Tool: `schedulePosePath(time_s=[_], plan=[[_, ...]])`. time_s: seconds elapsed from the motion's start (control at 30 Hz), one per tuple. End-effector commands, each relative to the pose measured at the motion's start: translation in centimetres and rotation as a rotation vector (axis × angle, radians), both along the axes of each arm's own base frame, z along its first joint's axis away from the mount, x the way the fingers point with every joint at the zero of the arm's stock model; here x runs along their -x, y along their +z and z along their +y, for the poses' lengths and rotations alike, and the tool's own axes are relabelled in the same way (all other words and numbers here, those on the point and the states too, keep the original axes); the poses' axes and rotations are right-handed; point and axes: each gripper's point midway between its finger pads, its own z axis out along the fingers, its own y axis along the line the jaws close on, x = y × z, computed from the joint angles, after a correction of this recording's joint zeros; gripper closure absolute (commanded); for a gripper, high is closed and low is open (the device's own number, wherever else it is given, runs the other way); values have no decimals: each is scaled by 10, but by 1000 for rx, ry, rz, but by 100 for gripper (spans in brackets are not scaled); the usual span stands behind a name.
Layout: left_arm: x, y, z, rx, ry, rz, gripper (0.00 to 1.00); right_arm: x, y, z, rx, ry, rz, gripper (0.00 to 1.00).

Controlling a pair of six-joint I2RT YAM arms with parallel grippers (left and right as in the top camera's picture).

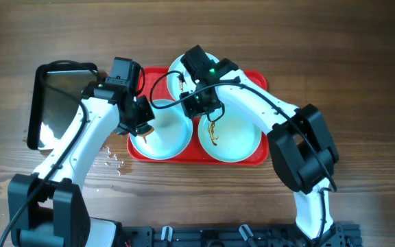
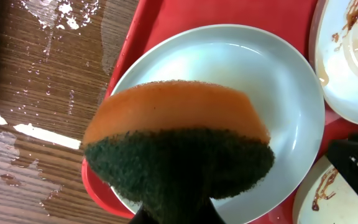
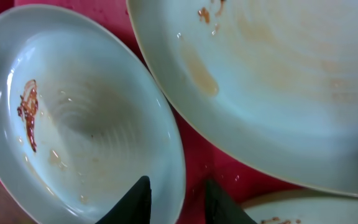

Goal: Clean dirty plates on tray and stack at the side
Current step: 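Reach the right gripper to the top plate rim and grip it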

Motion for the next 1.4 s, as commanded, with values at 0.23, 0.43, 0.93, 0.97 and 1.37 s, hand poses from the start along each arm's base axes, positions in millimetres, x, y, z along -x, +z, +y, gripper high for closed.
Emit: schedulePosePath(time_s=[0.23, 0.43, 0.93, 0.97, 1.37], plan=[[0, -2, 1, -10, 24, 7, 96, 11, -37, -3, 38, -32, 12, 69], [0, -2, 0, 2, 52, 10, 96, 12, -41, -3, 36, -39, 12, 87], [-7, 1, -41, 78, -3, -43, 96, 14, -41, -4, 38, -64, 30, 96], [-7, 1, -40, 71, 5, -44, 96, 14, -41, -4, 38, -63, 31, 96], [-9, -51, -47, 111, 61, -45, 96, 15, -41, -4, 35, -80, 41, 96]])
